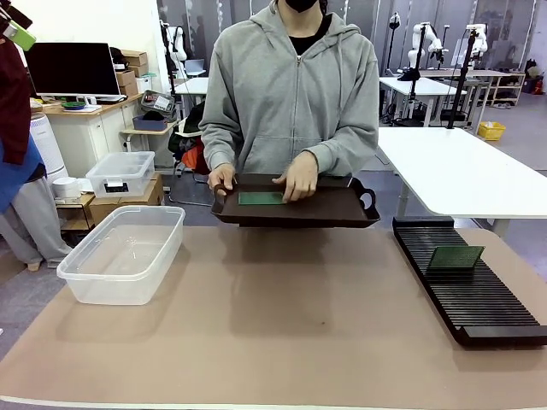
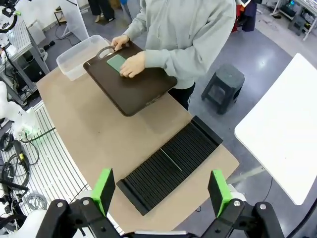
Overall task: Sort PCBs into racks and boxes based on the side picked up.
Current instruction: Pick up the Blank PCB handed by the Human.
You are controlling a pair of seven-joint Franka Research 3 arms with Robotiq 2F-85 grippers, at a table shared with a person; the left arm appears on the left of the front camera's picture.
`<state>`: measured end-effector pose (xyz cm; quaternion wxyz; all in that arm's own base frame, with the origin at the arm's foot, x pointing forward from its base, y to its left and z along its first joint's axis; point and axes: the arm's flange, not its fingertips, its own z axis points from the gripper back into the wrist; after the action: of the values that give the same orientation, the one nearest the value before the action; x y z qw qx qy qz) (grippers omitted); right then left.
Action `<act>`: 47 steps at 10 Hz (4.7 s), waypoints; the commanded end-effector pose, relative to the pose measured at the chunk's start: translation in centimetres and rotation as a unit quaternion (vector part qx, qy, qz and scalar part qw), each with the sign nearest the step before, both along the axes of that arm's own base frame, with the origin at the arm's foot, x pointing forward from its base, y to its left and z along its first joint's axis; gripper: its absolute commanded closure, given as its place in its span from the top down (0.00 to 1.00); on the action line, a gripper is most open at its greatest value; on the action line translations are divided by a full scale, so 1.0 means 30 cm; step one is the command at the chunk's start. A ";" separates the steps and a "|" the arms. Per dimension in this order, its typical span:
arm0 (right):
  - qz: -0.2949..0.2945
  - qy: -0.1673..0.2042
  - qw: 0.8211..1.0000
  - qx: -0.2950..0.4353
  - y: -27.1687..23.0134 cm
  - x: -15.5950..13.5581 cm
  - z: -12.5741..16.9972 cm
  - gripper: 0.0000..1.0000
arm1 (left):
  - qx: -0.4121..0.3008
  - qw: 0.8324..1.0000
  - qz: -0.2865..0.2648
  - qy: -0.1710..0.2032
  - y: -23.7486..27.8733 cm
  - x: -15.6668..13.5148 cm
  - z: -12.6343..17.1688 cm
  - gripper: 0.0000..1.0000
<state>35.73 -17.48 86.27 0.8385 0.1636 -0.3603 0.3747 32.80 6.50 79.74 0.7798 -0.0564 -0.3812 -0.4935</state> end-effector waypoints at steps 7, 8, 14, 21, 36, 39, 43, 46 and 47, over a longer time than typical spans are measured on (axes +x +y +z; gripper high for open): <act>-0.004 -0.001 1.000 -0.001 -0.004 -0.006 0.003 1.00 | 0.002 1.000 0.001 0.000 0.001 -0.002 -0.003 1.00; -0.004 -0.001 1.000 -0.001 -0.004 -0.006 0.003 1.00 | 0.002 1.000 0.001 0.000 0.001 -0.002 -0.003 1.00; -0.004 -0.001 1.000 -0.001 -0.004 -0.006 0.003 1.00 | 0.002 1.000 0.001 0.000 0.001 -0.002 -0.003 1.00; -0.004 -0.001 1.000 -0.001 -0.004 -0.006 0.003 1.00 | 0.002 1.000 0.001 0.000 0.001 -0.002 -0.003 1.00; -0.004 -0.001 1.000 -0.001 -0.004 -0.006 0.003 1.00 | 0.002 1.000 0.001 0.000 0.001 -0.002 -0.003 1.00; -0.004 -0.001 1.000 -0.001 -0.004 -0.006 0.003 1.00 | 0.002 1.000 0.001 0.000 0.001 -0.002 -0.003 1.00; -0.019 0.101 0.988 0.113 0.032 0.058 -0.057 1.00 | 0.002 1.000 0.001 0.000 0.001 -0.002 -0.003 1.00; -0.042 0.161 0.968 0.189 0.075 0.120 -0.117 1.00 | 0.002 1.000 0.001 0.000 0.001 -0.002 -0.003 1.00; -0.066 0.196 0.959 0.196 0.078 0.144 -0.146 1.00 | 0.002 1.000 0.001 0.000 0.001 -0.002 -0.003 1.00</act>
<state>40.06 -15.67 82.12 0.8614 0.3514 -0.2801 0.2368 32.79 6.50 79.75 0.7797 -0.0563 -0.3812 -0.4935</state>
